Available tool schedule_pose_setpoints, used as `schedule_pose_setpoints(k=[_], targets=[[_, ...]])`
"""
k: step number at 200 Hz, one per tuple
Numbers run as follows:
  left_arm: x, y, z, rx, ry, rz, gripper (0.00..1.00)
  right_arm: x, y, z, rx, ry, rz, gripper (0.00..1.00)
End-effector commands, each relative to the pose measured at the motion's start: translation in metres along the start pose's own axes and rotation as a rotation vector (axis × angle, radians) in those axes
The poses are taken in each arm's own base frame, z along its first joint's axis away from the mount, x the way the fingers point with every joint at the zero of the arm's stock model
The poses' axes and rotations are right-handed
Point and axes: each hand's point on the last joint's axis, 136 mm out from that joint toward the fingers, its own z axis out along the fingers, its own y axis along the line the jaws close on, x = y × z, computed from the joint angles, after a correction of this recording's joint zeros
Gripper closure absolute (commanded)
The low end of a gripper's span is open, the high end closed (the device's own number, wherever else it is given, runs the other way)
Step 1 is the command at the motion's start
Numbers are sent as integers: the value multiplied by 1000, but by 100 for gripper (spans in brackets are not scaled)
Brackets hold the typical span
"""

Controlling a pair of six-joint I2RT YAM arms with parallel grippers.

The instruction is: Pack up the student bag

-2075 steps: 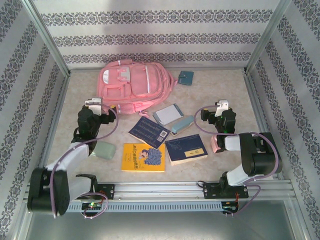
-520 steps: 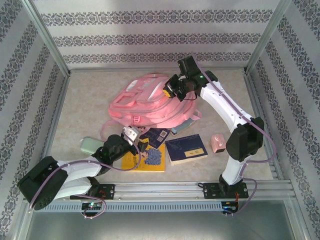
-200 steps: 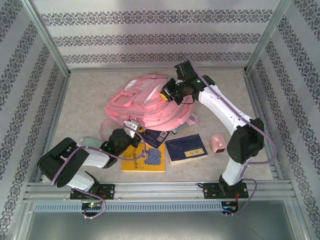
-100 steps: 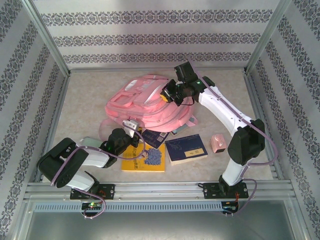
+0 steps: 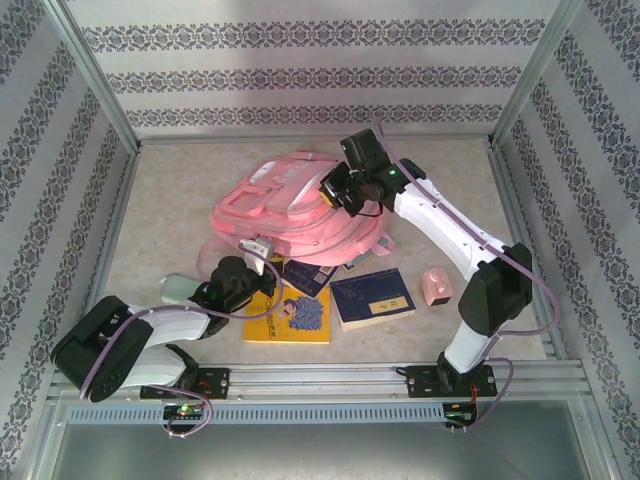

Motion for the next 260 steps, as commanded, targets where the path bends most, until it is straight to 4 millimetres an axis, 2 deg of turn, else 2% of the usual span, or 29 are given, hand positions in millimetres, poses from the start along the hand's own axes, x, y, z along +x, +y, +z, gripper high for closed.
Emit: schedule_pose_setpoints(k=[1, 84, 113, 154, 188, 219, 238, 260], targets=[[-13, -18, -4, 72, -37, -55, 100, -3, 23, -16, -85, -74, 4, 100], [-14, -58, 0, 197, 22, -103, 99, 0, 29, -2, -78, -87, 8, 100], [-28, -72, 1, 244, 12, -110, 97, 3, 26, 4, -63, -87, 14, 100], [-55, -107, 6, 364, 15, -120, 95, 10, 24, 18, -40, -89, 19, 100], [-68, -122, 8, 408, 35, -140, 95, 17, 29, 33, -32, -86, 19, 100], [-71, -115, 3, 364, 31, -133, 100, 15, 31, 40, -24, -99, 9, 100], [-74, -105, -4, 306, 38, -86, 100, 3, 32, 39, -38, -122, 25, 100], [-77, -83, -7, 213, 69, -73, 100, -17, 48, 34, -131, -154, 44, 100]])
